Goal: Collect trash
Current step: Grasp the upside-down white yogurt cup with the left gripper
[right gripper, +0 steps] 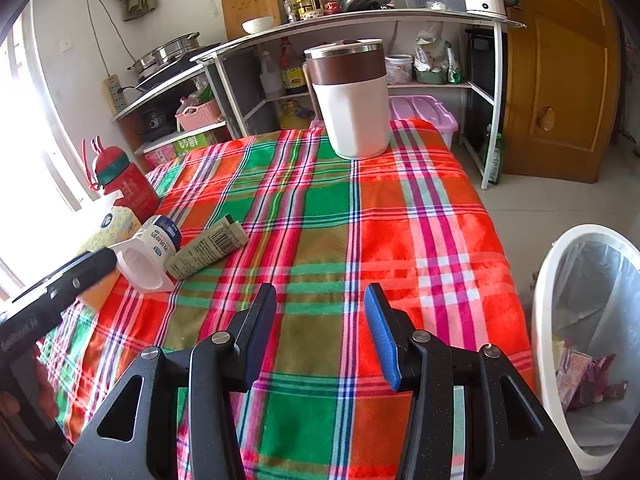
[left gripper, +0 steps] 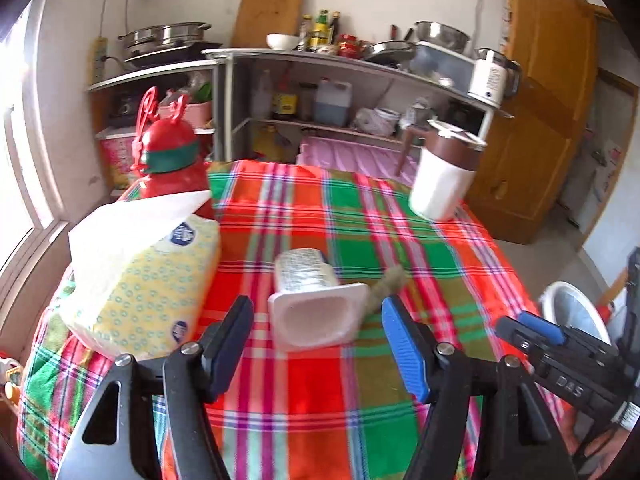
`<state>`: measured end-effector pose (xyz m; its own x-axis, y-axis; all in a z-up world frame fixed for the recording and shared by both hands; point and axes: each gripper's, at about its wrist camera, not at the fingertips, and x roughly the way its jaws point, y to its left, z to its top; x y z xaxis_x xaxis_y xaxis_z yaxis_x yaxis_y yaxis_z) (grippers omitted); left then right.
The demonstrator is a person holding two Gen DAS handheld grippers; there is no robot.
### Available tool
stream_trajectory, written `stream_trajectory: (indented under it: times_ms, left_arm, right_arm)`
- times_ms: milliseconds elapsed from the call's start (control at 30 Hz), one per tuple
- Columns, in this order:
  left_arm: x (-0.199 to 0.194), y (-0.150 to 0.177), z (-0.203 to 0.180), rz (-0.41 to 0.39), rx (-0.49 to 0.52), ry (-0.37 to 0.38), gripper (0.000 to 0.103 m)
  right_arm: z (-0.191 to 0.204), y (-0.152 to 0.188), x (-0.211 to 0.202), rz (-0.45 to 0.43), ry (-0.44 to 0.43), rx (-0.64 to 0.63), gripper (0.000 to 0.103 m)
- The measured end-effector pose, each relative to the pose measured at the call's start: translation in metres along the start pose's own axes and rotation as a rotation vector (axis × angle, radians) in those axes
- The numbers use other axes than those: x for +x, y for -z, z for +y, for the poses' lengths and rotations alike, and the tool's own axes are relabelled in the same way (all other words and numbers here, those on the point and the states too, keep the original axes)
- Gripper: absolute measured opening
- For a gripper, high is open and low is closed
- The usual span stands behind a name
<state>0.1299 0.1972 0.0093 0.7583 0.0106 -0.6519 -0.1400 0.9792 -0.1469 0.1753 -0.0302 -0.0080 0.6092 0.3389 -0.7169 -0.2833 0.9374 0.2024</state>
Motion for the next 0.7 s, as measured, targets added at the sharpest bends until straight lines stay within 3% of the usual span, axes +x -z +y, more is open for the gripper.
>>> stream_trajectory:
  times_ms: [100,233,333,433,533,633,700]
  left_arm:
    - [0.010,-0.002,0.002,0.013,0.017,-0.033,0.069]
    - [0.025,-0.001,-0.001,0.054,-0.017,0.056,0.073]
    - [0.036,-0.002,-0.007,0.070,-0.010,0.027,0.074]
    - [0.046,-0.004,-0.007,0.093,-0.029,0.044,0.074]
    - [0.054,-0.004,-0.005,0.103,-0.036,-0.002,0.073]
    - [0.055,-0.002,0.002,0.100,-0.075,0.027,0.066]
    - [0.055,-0.002,0.004,0.101,-0.076,0.008,0.065]
  right_arm:
    - [0.004,-0.002,0.001,-0.006,-0.007,-0.008,0.047]
    - [0.010,-0.008,0.008,-0.008,-0.009,-0.018,0.047]
    - [0.013,-0.014,0.015,-0.009,0.002,-0.019,0.047]
    - [0.014,-0.020,0.020,-0.013,0.003,-0.012,0.047]
    - [0.016,-0.023,0.025,-0.011,-0.001,-0.009,0.047]
    - [0.018,-0.025,0.031,-0.008,-0.012,-0.014,0.047]
    - [0.019,-0.027,0.037,0.007,-0.017,-0.007,0.047]
